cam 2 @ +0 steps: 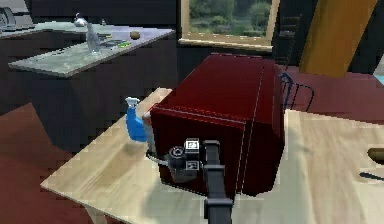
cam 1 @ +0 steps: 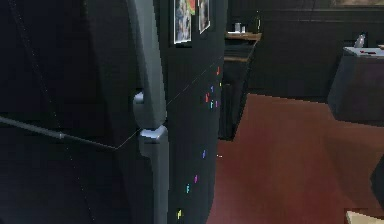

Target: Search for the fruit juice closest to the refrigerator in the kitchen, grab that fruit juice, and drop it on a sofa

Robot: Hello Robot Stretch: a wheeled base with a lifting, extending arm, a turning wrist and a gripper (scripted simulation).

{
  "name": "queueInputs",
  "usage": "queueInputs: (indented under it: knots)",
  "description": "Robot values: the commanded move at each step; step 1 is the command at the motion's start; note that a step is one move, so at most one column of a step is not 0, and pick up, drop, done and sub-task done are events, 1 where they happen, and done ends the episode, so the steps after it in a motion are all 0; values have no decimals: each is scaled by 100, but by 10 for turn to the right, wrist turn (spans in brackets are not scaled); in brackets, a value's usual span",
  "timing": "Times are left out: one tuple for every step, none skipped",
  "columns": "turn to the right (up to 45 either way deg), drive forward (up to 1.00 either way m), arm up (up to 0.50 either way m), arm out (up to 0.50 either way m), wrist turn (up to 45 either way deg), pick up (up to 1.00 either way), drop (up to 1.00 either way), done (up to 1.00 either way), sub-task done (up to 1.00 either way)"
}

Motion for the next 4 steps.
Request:
queueInputs:
  knots:
    - [0,0,20,0,0,0,0,0,0]
    - [0,0,0,0,-450,0,0,0,0]
    - [0,0,0,0,-450,0,0,0,0]
    - [0,0,0,0,-180,0,0,0,0]
